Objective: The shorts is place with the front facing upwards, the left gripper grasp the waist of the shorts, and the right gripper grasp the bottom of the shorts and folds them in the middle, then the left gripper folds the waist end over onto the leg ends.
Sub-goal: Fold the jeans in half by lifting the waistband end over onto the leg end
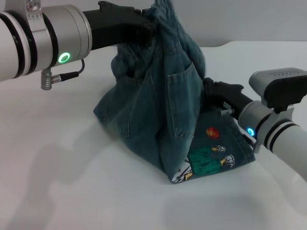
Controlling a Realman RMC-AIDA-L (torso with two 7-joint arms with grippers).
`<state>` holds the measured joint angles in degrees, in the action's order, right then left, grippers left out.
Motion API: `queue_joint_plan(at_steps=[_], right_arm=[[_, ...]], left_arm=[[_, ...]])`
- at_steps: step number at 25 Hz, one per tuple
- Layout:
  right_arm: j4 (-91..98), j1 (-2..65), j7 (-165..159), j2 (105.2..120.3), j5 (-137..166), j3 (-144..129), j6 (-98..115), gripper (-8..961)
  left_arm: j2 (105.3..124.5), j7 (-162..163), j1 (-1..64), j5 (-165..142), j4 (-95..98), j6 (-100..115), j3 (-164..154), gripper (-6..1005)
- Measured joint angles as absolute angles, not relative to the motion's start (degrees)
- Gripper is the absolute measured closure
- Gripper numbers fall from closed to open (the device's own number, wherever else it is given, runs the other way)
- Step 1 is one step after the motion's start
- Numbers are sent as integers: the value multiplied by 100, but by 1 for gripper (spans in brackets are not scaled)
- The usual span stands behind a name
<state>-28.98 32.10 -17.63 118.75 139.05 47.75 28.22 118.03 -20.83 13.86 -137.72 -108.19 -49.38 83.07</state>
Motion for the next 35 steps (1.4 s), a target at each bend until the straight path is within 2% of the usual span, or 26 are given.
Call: queue_joint_plan(at_steps=[22, 31, 35], right_arm=[[-3360, 3607, -1800, 11920, 14270, 4452, 2571, 954], [-2954, 3048, -1784, 11873, 14275, 5158, 2921, 954], [-2819, 3029, -1782, 11873, 14271, 5207, 2922, 954]], left_arm=[[11796, -2092, 1532, -13773, -10766, -4921, 8310, 894], [11785, -2166, 1458, -13773, -10771, -4932, 8331, 892], [11786, -2186, 1463, -13773, -10773, -4945, 8332, 891]])
